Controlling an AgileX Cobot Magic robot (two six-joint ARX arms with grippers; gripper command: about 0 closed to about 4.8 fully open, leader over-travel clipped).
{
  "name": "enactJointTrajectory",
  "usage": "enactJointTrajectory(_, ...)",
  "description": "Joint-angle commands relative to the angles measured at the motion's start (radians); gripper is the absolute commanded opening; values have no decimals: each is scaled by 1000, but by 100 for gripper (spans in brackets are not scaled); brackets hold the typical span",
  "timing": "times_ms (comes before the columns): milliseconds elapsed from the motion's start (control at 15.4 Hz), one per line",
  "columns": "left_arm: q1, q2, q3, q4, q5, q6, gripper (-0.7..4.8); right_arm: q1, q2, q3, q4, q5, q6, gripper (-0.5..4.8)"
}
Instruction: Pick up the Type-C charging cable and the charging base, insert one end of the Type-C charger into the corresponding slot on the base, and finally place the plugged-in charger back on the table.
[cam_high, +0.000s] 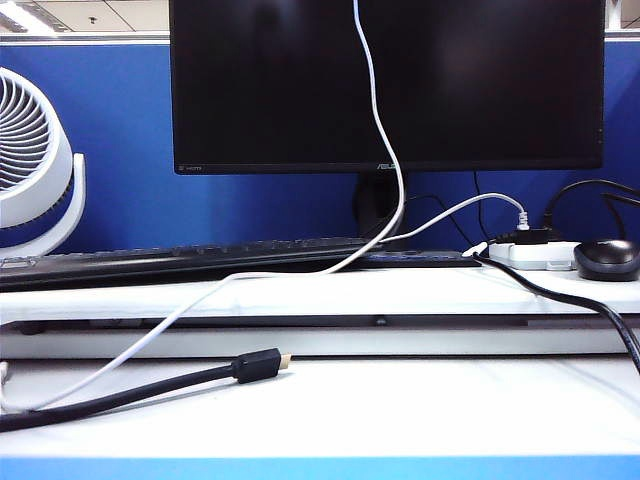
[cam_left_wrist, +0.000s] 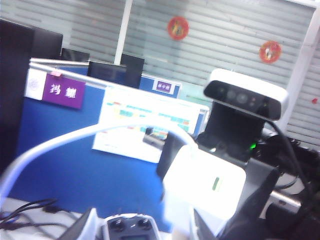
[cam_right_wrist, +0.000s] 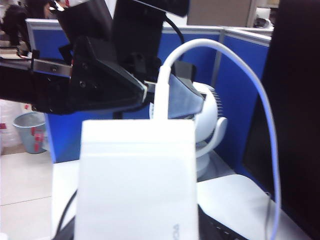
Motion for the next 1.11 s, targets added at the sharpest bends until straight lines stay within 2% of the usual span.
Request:
enactJointTrajectory(65, -23, -5, 2, 96, -25, -51, 241, 0, -3, 8, 48, -8, 40, -5)
enactJointTrajectory(391, -68, -5, 2, 168, -69, -114, 239, 0, -1, 8, 121, -19, 136, -5)
enactJointTrajectory(521, -70, -5, 3, 181, -77, -122, 238, 1, -1, 8, 131, -20, 141, -5)
enactJointTrajectory(586, -80, -5, 3, 196, -97, -162, 238, 5, -1, 8, 130, -23, 141, -5)
enactJointTrajectory(847, -80, -5, 3, 235, -109, -207, 237, 6, -1, 8, 127, -24, 141, -5)
enactJointTrajectory(1107, -112, -1, 3, 233, -128, -206, 237, 18, -1, 8, 128, -39, 142, -5)
